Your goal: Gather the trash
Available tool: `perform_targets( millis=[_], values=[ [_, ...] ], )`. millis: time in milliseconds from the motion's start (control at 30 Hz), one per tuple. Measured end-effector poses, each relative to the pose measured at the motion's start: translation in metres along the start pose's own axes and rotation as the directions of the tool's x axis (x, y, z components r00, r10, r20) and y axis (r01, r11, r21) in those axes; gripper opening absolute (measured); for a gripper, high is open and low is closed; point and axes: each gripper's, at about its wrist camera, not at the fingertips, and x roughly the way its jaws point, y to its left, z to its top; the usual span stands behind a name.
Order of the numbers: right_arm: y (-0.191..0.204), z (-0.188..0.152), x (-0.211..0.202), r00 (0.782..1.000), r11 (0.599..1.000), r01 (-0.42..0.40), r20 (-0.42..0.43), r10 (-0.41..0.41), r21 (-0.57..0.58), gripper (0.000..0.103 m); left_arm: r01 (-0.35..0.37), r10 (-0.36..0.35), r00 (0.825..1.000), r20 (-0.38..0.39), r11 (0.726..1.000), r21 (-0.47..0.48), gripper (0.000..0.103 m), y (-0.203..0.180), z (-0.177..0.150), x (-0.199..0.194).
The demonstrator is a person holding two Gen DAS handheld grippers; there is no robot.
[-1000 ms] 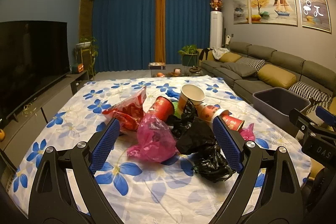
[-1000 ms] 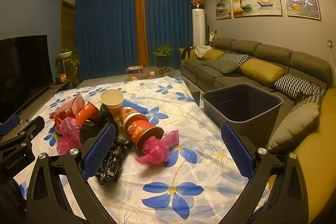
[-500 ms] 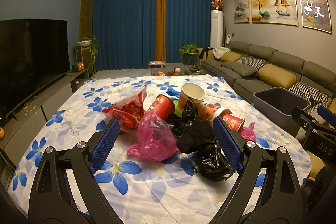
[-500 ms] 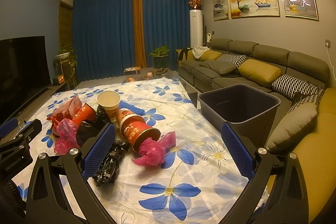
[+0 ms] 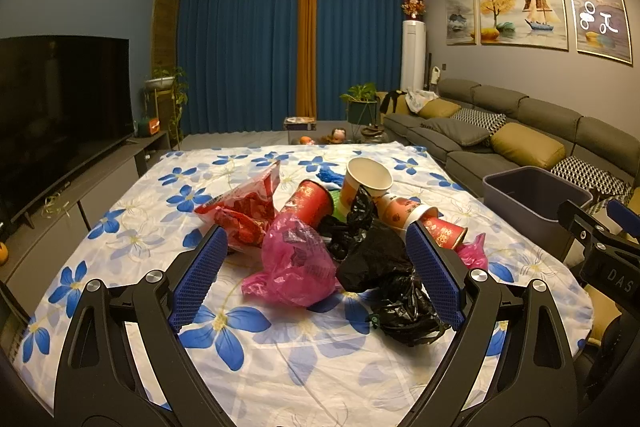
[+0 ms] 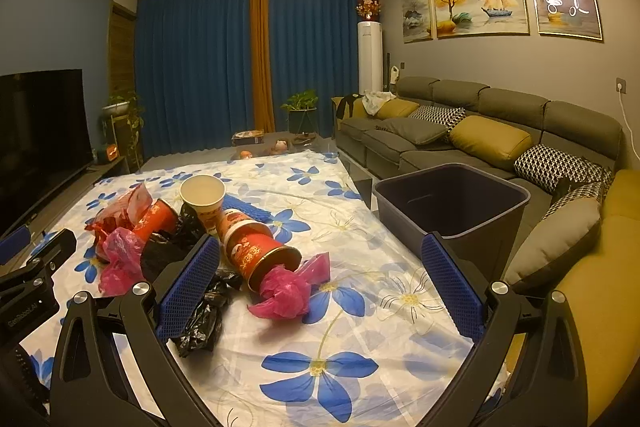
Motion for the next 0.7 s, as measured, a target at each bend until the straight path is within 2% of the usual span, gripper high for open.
perform_targets(
  millis=[700],
  values=[
    [-0.0004, -0.0006, 0.0005, 1.0, 1.0, 0.017, 0.005, -0.017, -0.001, 0.098, -0.005, 0.005, 1.0, -0.006, 1.0, -0.006, 0.089, 0.003, -0.0036, 0.0002]
  ],
)
